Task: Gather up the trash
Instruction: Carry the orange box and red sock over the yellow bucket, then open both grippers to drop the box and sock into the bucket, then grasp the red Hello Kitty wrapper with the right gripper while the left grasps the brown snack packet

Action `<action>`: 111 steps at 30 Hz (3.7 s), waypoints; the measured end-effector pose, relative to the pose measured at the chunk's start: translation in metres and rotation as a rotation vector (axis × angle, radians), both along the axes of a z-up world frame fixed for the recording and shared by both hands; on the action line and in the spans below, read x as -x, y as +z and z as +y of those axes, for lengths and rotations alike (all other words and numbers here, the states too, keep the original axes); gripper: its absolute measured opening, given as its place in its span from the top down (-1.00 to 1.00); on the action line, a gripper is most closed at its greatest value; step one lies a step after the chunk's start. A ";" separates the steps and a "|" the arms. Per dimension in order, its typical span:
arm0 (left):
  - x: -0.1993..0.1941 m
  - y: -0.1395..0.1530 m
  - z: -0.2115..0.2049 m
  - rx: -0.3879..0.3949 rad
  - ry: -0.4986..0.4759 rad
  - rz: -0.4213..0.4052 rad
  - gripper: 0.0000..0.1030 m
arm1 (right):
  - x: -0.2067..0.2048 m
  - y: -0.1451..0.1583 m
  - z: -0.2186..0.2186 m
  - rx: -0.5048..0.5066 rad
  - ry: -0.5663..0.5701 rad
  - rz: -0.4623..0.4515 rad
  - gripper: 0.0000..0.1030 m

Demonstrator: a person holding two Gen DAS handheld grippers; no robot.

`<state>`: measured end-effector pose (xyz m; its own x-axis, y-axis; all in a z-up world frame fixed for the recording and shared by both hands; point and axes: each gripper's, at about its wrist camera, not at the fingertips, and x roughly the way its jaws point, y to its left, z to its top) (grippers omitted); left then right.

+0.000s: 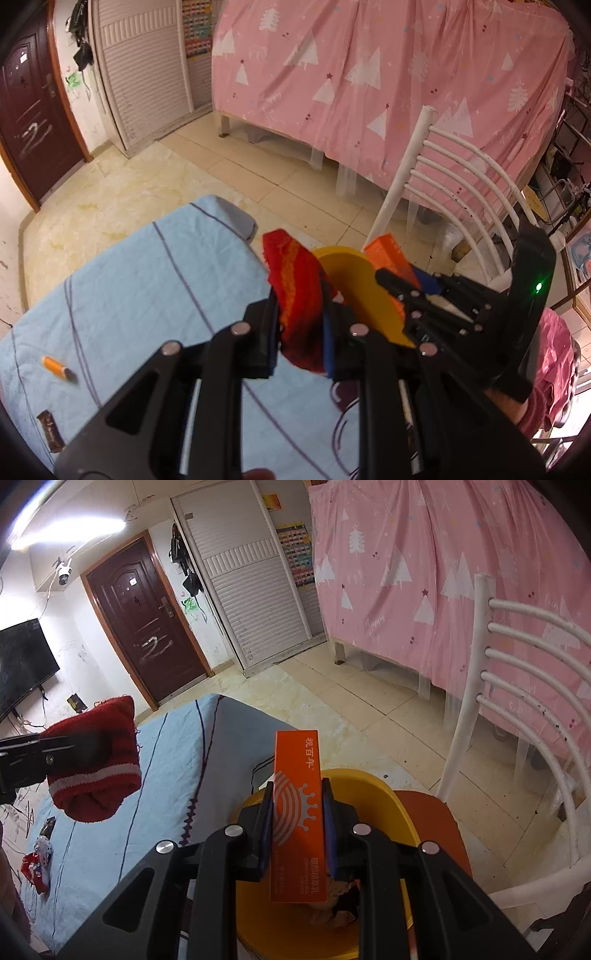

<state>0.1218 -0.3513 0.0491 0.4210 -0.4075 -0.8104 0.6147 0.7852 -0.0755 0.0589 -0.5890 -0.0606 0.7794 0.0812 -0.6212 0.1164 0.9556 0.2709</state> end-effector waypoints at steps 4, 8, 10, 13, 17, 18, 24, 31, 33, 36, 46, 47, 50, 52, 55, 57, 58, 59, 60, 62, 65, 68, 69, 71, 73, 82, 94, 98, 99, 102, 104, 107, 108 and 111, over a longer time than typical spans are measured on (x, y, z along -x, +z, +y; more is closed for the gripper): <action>0.000 -0.004 -0.012 -0.009 -0.009 0.005 0.67 | -0.002 -0.009 -0.007 -0.039 0.001 0.014 0.67; 0.002 -0.006 -0.024 -0.007 -0.021 0.007 0.67 | -0.005 -0.013 -0.010 -0.050 -0.005 0.026 0.66; 0.001 -0.008 -0.030 -0.003 -0.030 0.017 0.65 | -0.007 -0.015 -0.014 -0.051 -0.009 0.029 0.56; -0.001 -0.011 -0.034 -0.005 -0.032 0.024 0.47 | -0.006 -0.016 -0.016 -0.062 -0.015 0.028 0.14; -0.003 -0.012 -0.036 0.008 -0.025 0.042 0.06 | 0.000 -0.012 -0.016 -0.064 -0.025 0.014 -0.11; -0.004 -0.012 -0.035 0.010 -0.020 0.041 -0.02 | 0.000 -0.012 -0.016 -0.063 -0.027 0.013 -0.11; -0.004 -0.008 -0.028 0.025 -0.006 0.053 -0.04 | 0.001 -0.010 -0.019 -0.061 -0.038 0.013 -0.11; 0.001 0.006 -0.012 0.052 0.004 0.039 -0.17 | 0.003 -0.002 -0.009 -0.048 -0.025 0.004 -0.11; 0.001 0.012 -0.004 0.062 0.011 0.034 -0.17 | 0.002 0.002 -0.003 -0.038 -0.018 -0.001 -0.12; 0.001 0.018 0.011 0.082 0.030 0.032 -0.17 | 0.002 0.008 0.006 -0.027 -0.007 -0.007 -0.12; 0.000 0.027 0.088 0.090 0.132 -0.025 -0.45 | -0.005 0.032 0.039 0.024 0.052 -0.026 -0.18; -0.001 0.027 0.096 0.092 0.145 -0.022 -0.46 | -0.006 0.034 0.043 0.027 0.057 -0.026 -0.18; -0.003 0.026 0.121 0.093 0.187 -0.023 -0.55 | -0.010 0.039 0.058 0.035 0.081 -0.032 -0.21; -0.004 0.026 0.138 0.095 0.214 -0.027 -0.59 | -0.011 0.041 0.068 0.043 0.097 -0.033 -0.24; -0.004 0.025 0.162 0.095 0.259 -0.033 -0.62 | -0.014 0.043 0.084 0.055 0.127 -0.032 -0.26; -0.004 0.024 0.181 0.095 0.307 -0.041 -0.68 | -0.018 0.044 0.097 0.067 0.151 -0.028 -0.28; -0.005 0.024 0.192 0.097 0.334 -0.042 -0.69 | -0.019 0.044 0.102 0.070 0.160 -0.026 -0.28; -0.006 0.023 0.198 0.098 0.348 -0.041 -0.70 | -0.021 0.045 0.109 0.072 0.176 -0.024 -0.29; -0.006 0.022 0.207 0.099 0.369 -0.038 -0.70 | -0.023 0.045 0.117 0.077 0.190 -0.023 -0.29; -0.006 0.021 0.221 0.098 0.400 -0.037 -0.71 | -0.026 0.046 0.131 0.081 0.215 -0.022 -0.30; -0.006 0.019 0.241 0.092 0.440 -0.034 -0.73 | -0.029 0.046 0.151 0.091 0.254 -0.021 -0.33; -0.004 0.017 0.261 0.080 0.480 -0.039 -0.78 | -0.031 0.047 0.172 0.098 0.296 -0.019 -0.34; -0.004 0.017 0.262 0.075 0.491 -0.038 -0.78 | -0.032 0.048 0.179 0.102 0.310 -0.018 -0.35; -0.004 0.014 0.276 0.069 0.513 -0.033 -0.78 | -0.032 0.048 0.192 0.100 0.340 -0.015 -0.36; -0.004 0.012 0.287 0.066 0.533 -0.025 -0.78 | -0.033 0.048 0.203 0.088 0.370 -0.012 -0.37; -0.005 -0.007 0.330 0.048 0.612 0.021 -0.78 | -0.028 0.047 0.260 0.039 0.541 0.010 -0.39; -0.010 -0.033 0.341 -0.008 0.613 0.067 -0.76 | -0.011 0.031 0.323 0.053 0.711 0.056 -0.40; -0.012 -0.040 0.341 -0.018 0.613 0.081 -0.60 | -0.005 0.030 0.335 0.054 0.752 0.063 -0.41; -0.012 -0.042 0.341 -0.023 0.613 0.083 -0.51 | -0.005 0.030 0.338 0.053 0.759 0.064 -0.41; -0.014 -0.048 0.341 -0.035 0.600 0.101 -0.32 | -0.001 0.030 0.346 0.052 0.787 0.069 -0.41; -0.015 -0.054 0.342 -0.037 0.595 0.123 -0.21 | 0.002 0.027 0.352 0.058 0.804 0.075 -0.42; -0.018 -0.062 0.345 -0.034 0.594 0.152 0.05 | 0.004 0.025 0.361 0.067 0.827 0.086 -0.42; -0.017 -0.063 0.346 -0.039 0.597 0.150 0.16 | 0.006 0.024 0.365 0.072 0.835 0.089 -0.43; -0.015 -0.063 0.348 -0.039 0.595 0.142 0.33 | 0.007 0.023 0.373 0.075 0.857 0.096 -0.43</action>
